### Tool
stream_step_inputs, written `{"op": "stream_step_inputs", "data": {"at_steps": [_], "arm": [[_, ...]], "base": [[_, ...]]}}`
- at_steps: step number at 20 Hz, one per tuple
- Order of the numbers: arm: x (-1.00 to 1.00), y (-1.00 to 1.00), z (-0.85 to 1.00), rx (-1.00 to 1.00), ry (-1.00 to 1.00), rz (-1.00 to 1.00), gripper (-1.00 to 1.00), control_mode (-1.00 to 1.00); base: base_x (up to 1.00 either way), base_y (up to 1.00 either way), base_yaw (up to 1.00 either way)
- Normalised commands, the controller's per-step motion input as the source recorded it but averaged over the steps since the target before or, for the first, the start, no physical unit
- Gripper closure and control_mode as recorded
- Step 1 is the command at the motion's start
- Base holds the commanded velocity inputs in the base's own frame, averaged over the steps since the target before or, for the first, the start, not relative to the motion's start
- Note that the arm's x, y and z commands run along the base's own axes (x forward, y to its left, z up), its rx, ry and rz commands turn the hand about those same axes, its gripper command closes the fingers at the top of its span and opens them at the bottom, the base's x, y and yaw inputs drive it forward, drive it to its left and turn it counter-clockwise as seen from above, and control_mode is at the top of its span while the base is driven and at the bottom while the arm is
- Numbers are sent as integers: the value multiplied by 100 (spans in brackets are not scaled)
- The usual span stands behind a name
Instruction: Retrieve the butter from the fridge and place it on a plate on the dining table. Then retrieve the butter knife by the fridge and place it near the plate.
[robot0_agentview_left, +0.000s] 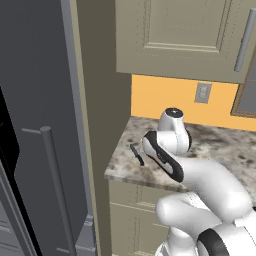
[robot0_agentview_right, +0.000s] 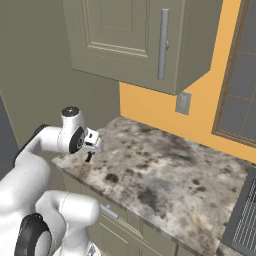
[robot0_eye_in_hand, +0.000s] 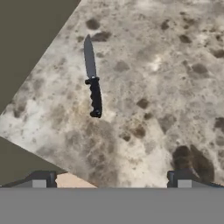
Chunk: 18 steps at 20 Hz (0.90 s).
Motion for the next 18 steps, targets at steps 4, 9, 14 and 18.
{"op": "stream_step_inputs", "data": {"at_steps": [4, 9, 14, 18], "arm": [[53, 14, -29, 0, 6, 11, -100, -100], [40, 35, -17, -3, 16, 3, -100, -100], [25, 23, -18, -2, 9, 0, -100, -100], [18, 0, -34, 0, 0, 0, -100, -100]], "base": [[0, 0, 0], [0, 0, 0], [0, 0, 0], [0, 0, 0]]}}
